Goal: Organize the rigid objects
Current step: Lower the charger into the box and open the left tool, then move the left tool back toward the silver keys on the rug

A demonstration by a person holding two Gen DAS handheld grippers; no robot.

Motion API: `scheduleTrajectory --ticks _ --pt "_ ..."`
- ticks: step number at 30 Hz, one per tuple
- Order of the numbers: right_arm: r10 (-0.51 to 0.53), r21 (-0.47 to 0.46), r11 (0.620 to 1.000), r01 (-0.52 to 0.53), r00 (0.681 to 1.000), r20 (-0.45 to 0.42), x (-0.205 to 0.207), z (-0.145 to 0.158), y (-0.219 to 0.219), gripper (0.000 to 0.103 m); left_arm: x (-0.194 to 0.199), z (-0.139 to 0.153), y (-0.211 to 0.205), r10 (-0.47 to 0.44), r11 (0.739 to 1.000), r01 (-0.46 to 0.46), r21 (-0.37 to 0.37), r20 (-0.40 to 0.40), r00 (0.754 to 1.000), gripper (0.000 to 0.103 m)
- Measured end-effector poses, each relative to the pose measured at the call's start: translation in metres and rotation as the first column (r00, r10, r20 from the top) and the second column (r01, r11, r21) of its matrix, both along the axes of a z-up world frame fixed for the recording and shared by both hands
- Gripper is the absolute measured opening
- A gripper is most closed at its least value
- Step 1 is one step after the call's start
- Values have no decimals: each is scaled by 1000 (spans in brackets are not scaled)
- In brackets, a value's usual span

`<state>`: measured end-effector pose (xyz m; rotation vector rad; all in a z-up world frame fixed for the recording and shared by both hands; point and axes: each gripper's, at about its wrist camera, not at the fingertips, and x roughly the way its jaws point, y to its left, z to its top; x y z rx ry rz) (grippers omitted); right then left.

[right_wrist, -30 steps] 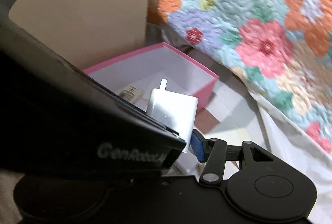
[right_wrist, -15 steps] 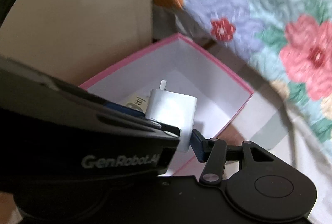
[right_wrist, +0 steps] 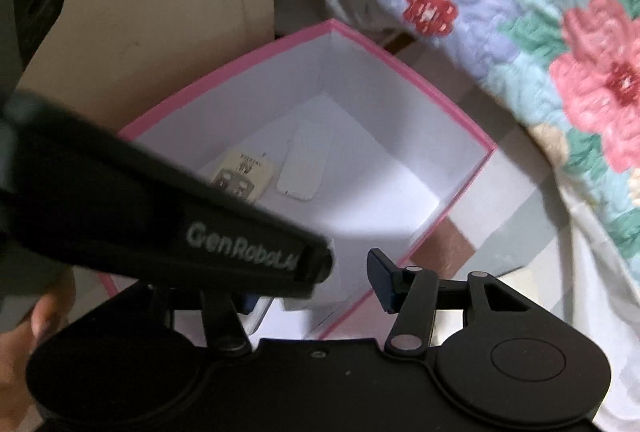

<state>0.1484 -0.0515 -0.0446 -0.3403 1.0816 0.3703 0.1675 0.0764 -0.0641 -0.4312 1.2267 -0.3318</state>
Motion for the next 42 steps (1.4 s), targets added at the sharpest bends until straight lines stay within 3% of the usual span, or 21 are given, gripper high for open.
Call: scheduleTrajectory --ticks 2,6,11,18,22,31,35,42 --pt "-11 53 999 11 1000 -1 -11 13 -9 61 -7 15 -5 -27 998 25 57 35 999 42" --pt "-22 178 984 23 1000 -8 -24 40 -33 61 -17 40 -13 -85 992 81 99 41 996 55" --pt "9 295 955 -16 1000 26 -58 66 -66 61 -37 65 -20 -175 971 165 171 42 984 58" --pt "39 324 945 -56 998 59 -111 92 -96 61 -73 85 -42 -312 917 291 272 37 949 58" --pt "72 308 947 -88 996 60 -135 96 -103 61 -88 94 -53 -355 898 330 292 37 934 58" --pt "110 295 949 -110 994 17 -158 66 -115 61 -116 85 -85 -404 879 380 287 24 915 58" --pt "94 311 946 -93 996 13 -164 44 -127 62 -130 69 -90 -392 898 377 226 25 919 58" --pt "81 264 961 -79 997 1 -175 2 -143 62 -140 42 -100 -368 914 350 207 52 929 58"
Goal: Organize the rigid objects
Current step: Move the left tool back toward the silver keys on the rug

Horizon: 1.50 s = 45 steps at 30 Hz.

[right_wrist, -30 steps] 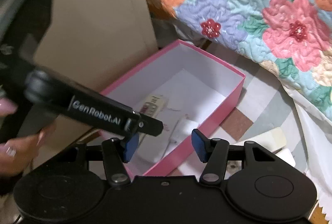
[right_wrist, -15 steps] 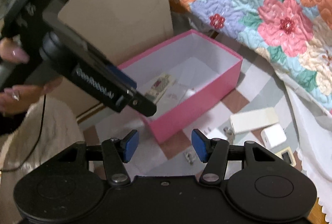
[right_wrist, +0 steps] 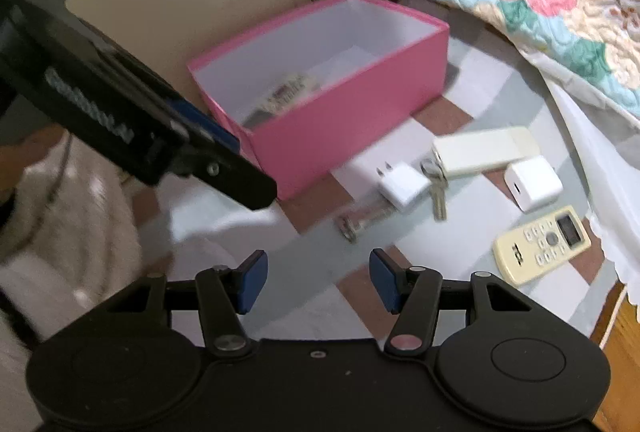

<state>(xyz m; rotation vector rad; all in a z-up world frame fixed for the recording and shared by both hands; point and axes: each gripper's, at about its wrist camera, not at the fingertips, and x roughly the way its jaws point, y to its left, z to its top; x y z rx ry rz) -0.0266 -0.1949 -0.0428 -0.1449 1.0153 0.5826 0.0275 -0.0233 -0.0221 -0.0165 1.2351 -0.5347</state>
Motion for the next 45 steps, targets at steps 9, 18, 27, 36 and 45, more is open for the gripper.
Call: scheduleTrajectory --ticks 9,18,27,36,45 --pt "16 -37 999 -13 996 89 7 -43 17 66 -2 -32 -11 35 998 -33 -50 45 998 55" --pt "-30 49 999 24 992 122 37 -95 21 62 6 -51 -3 118 993 -116 -28 61 991 52" --pt "-51 77 996 42 991 125 39 -104 18 21 8 -69 -6 138 990 -138 2 39 990 52" --pt "-185 113 978 177 981 63 15 -88 -13 7 18 -100 -24 127 989 -133 -70 -82 988 52" --pt "-289 189 941 282 957 8 -1 -91 -45 20 31 -128 -32 179 983 -181 -22 -79 981 52"
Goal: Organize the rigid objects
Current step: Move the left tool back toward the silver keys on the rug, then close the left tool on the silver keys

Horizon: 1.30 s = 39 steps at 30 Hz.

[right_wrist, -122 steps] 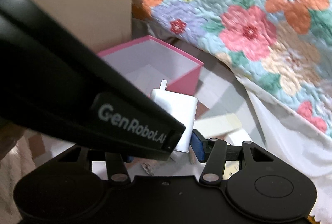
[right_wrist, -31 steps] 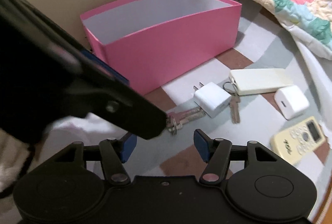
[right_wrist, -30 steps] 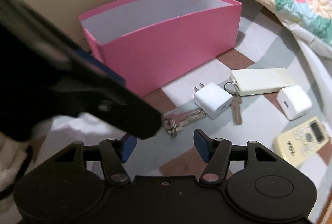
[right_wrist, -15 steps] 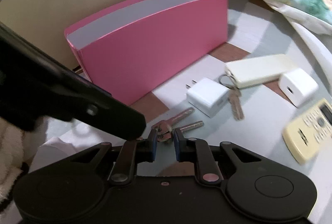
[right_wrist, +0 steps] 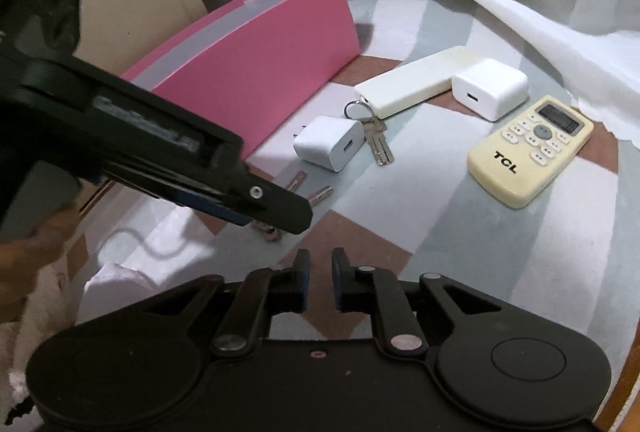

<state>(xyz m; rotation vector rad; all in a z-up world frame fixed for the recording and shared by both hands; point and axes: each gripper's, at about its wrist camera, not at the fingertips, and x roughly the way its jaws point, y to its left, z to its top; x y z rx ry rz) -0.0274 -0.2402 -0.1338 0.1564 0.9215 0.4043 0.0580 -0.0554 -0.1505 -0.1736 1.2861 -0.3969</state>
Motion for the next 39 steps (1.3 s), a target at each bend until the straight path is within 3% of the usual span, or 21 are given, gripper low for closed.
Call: scheduleTrajectory --ticks 2,4,6,7,11,14,18,20,21,28,33,39 --pt "21 -12 1000 -21 1000 7 0 -1 3 29 0 -7 1 12 1000 -12 15 -3 1000 49" --pt "45 -17 999 -45 999 11 3 -3 9 33 0 -8 2 20 999 -20 32 11 1000 40" --pt "64 -20 998 -64 998 19 6 -4 16 35 0 -8 3 18 998 -19 63 22 1000 17" --pt "71 -26 997 -71 997 21 7 -5 19 36 1 -7 4 18 997 -20 70 28 999 12" --pt "119 -90 989 -115 992 41 12 -8 34 42 4 -9 10 29 998 -29 52 6 1000 3" --pt "151 -121 982 -143 987 56 17 -8 46 50 4 -10 10 20 998 -20 53 1 1000 2" --pt "178 -156 974 -164 981 80 23 -11 59 50 4 -9 10 15 999 -15 51 2 1000 2" --pt "184 -165 972 -168 979 84 23 -10 63 33 5 -10 11 17 999 -17 29 -11 1000 2" --pt "185 -156 973 -172 980 78 21 -9 63 30 5 -11 11 17 1000 -17 24 -22 1000 2" --pt "120 -81 990 -118 993 17 15 -5 54 29 -1 -7 1 -31 998 34 43 -62 998 2" --pt "85 -82 993 -85 996 -8 2 1 52 30 -6 -5 0 -47 999 47 -1 -102 994 2" --pt "63 -72 995 -63 998 10 -9 15 46 30 -14 14 -8 -78 997 79 14 -70 994 2"
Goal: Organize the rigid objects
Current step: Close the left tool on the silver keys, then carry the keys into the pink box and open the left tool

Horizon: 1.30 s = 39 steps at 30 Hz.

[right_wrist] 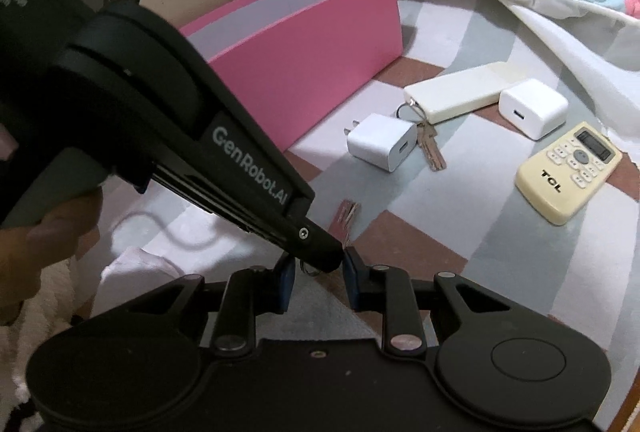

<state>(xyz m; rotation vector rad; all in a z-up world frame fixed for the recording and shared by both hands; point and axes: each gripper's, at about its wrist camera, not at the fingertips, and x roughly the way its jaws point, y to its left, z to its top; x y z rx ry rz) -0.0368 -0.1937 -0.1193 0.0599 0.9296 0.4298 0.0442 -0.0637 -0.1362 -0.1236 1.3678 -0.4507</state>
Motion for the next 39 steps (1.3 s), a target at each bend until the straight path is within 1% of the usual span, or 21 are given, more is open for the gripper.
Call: scheduleTrajectory --ticks 4,10,13,19,21,24,27,28,34,37,39 --pt "-5 9 1000 5 1000 19 -6 18 0 30 -8 26 0 -9 1000 9 5 41 999 2" --pt "10 -19 1000 -8 995 103 -15 53 1 30 -13 63 0 -14 1000 15 -9 117 993 2" --pt "16 -30 999 -12 989 148 -15 64 1 30 -13 71 -1 -4 1000 5 -5 136 991 2" --pt "33 -50 998 -25 986 166 -11 75 4 29 -12 84 3 11 1000 -8 -21 157 987 2" --pt "43 -59 998 -33 983 177 -10 81 6 29 -13 93 5 8 1000 -4 -22 181 983 2" --pt "65 -87 995 -48 977 201 -5 94 13 29 -16 108 5 -5 1000 4 3 246 969 2" --pt "93 -105 992 -70 969 229 2 106 20 29 -20 123 5 -22 998 4 55 332 943 2" --pt "108 -114 990 -82 965 241 5 110 23 29 -20 127 7 -18 998 -4 62 349 937 2" --pt "191 -169 975 -144 933 306 25 131 47 29 -1 153 48 83 997 -80 -24 373 924 2" --pt "234 -184 966 -179 911 340 38 144 63 29 8 168 69 119 993 -113 -39 404 907 2" --pt "254 -175 963 -204 900 353 49 154 73 29 14 175 80 137 990 -137 -30 424 895 2"
